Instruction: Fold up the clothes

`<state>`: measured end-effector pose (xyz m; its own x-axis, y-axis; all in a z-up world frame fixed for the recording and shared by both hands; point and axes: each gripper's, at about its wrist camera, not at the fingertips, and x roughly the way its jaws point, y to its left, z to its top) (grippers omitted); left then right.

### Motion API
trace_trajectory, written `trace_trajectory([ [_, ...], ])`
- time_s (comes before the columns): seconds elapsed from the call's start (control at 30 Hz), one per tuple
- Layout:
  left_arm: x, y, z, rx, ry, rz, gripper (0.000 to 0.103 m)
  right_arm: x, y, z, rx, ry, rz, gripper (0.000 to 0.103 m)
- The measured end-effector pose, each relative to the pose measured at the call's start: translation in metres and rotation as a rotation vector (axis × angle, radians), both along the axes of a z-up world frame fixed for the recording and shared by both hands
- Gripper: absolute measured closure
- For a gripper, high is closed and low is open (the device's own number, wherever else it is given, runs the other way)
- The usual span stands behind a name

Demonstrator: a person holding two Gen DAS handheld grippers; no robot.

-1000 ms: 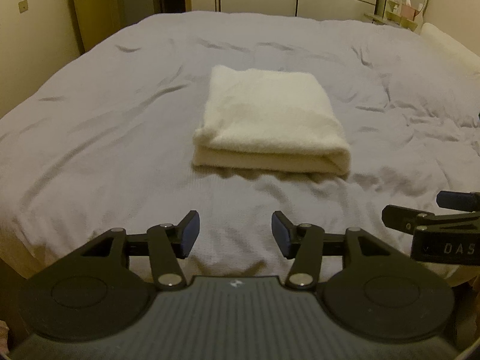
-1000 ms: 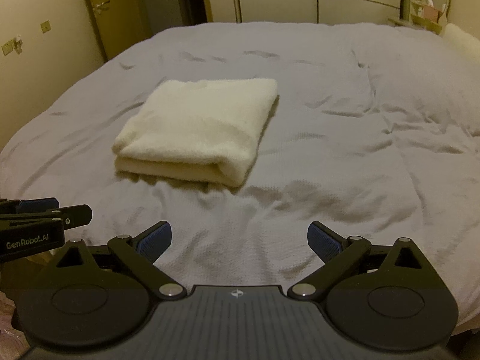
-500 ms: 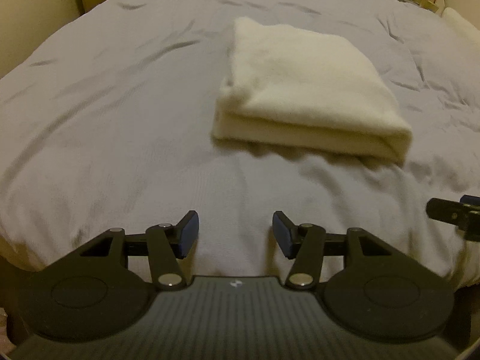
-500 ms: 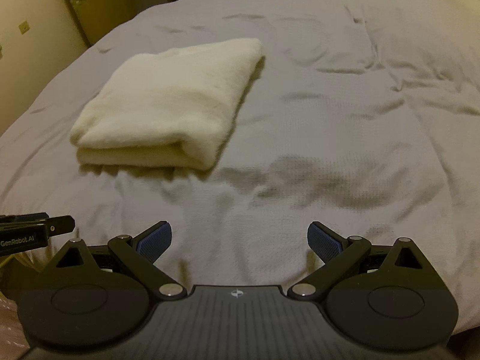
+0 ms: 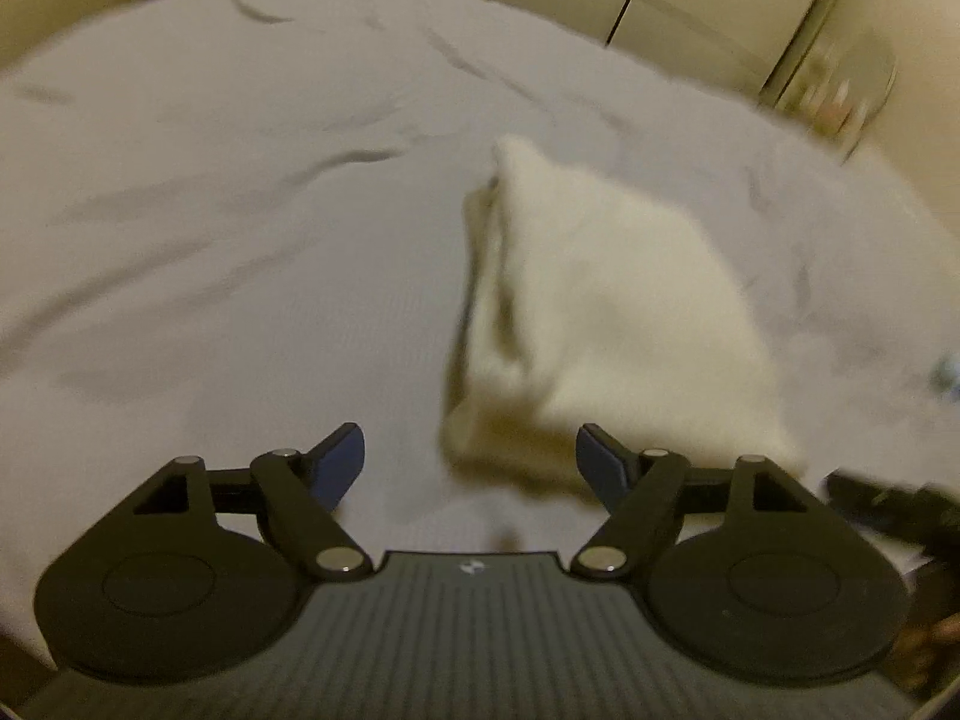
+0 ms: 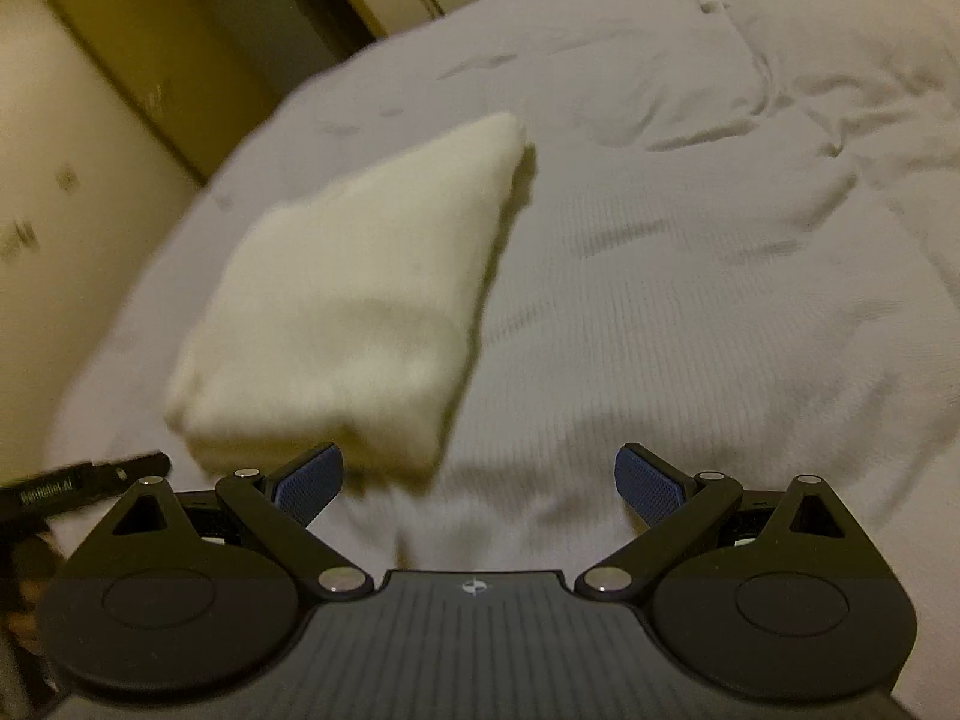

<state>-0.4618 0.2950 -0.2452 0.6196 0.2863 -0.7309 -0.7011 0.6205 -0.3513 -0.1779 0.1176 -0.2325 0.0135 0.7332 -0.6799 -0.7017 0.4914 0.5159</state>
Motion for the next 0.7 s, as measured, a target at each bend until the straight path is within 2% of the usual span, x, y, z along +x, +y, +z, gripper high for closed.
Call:
trace_trajectory([
  [0.07,0.000,0.019,-0.001,-0.062,-0.085,-0.009,0.029,0.013,0.002,-0.004,0.055,0.088,-0.024,0.004],
  [0.13,0.006,0.037,-0.006,-0.104,-0.135,-0.024,0.029,0.024,0.006,-0.010,0.097,0.177,-0.045,0.004],
  [0.27,0.022,0.070,-0.027,-0.231,-0.187,-0.033,0.029,0.039,0.019,-0.022,0.140,0.298,-0.076,0.004],
  [0.43,0.041,0.098,-0.050,-0.327,-0.227,-0.059,0.029,0.048,0.038,-0.027,0.143,0.313,-0.069,0.007],
  [0.63,0.055,0.127,-0.071,-0.446,-0.356,-0.092,0.029,0.063,0.068,-0.040,0.161,0.380,-0.058,0.015],
  [0.7,0.065,0.136,-0.079,-0.476,-0.376,-0.104,0.029,0.069,0.079,-0.045,0.165,0.400,-0.056,0.015],
])
